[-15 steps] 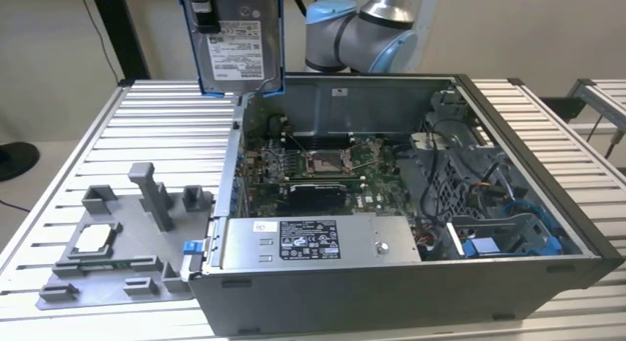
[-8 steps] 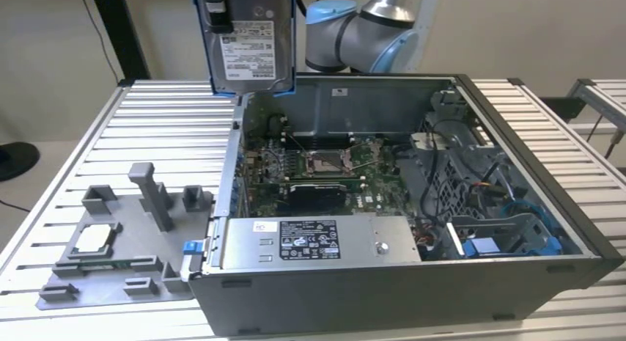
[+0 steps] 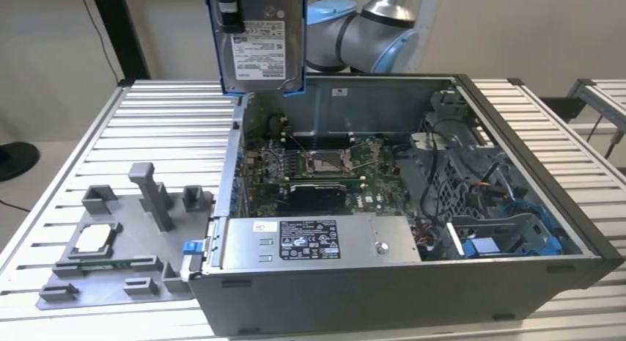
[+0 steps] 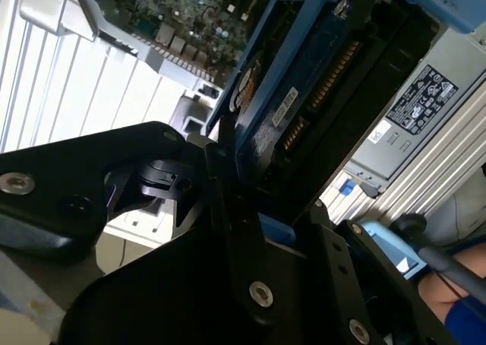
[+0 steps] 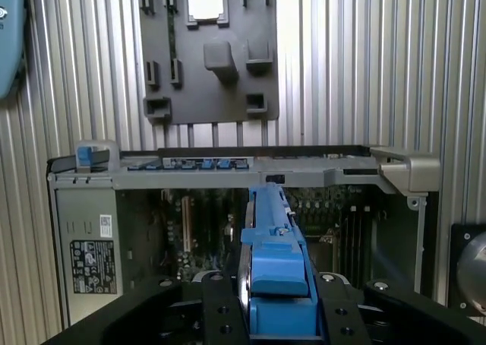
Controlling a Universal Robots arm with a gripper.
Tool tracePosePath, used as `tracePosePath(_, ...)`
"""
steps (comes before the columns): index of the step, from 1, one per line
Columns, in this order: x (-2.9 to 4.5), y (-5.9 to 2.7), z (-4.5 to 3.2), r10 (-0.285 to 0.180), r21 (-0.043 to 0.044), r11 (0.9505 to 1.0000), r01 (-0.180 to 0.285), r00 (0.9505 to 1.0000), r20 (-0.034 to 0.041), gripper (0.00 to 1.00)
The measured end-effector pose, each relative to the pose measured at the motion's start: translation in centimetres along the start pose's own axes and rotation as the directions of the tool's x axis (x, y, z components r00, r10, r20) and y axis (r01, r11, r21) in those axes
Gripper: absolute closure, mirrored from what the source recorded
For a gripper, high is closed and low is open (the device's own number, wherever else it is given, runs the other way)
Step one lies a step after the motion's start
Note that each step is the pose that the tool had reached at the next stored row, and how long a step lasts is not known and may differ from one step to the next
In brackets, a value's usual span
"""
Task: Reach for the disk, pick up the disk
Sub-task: 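Pick up the disk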
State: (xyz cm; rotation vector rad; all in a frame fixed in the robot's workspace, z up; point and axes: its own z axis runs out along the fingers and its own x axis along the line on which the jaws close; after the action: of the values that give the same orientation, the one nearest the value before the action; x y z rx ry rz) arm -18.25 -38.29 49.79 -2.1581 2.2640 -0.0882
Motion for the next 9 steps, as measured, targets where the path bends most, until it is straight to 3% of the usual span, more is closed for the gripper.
tracePosePath(9,-0.06,-1.22,0.06,0.000,0.0000,1.0000,0.000,1.0000,0.0000,1.00)
